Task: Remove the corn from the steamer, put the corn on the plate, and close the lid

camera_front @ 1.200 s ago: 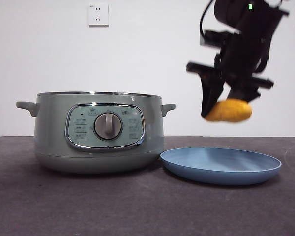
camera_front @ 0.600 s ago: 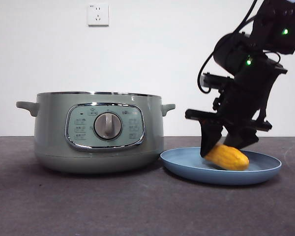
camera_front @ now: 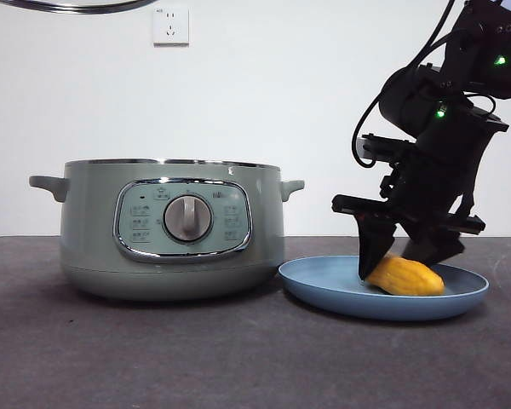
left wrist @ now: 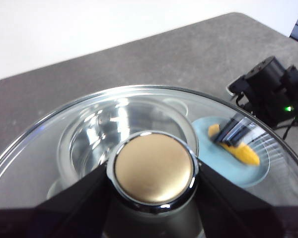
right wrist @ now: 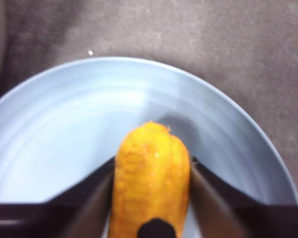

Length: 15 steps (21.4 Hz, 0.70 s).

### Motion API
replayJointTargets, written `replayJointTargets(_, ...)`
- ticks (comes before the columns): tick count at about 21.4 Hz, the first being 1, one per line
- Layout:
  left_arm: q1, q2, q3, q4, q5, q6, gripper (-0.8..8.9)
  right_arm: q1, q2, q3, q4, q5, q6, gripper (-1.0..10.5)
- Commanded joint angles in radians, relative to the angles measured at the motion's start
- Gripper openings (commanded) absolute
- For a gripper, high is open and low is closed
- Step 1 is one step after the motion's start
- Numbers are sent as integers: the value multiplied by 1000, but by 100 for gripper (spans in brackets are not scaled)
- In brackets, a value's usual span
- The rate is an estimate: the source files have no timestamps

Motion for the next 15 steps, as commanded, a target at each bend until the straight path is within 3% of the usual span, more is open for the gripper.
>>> replayJointTargets(1, -18, 35, 18, 101, 5, -7, -6, -3, 11, -10, -31, -2, 6, 481)
replayJointTargets(7, -48, 164, 18, 198, -2, -6, -6, -3, -89, -10, -59, 1, 4, 482)
replayJointTargets(15, -47, 368, 18, 372, -2, 97, -6, -4, -624, -10, -181, 7, -28, 481)
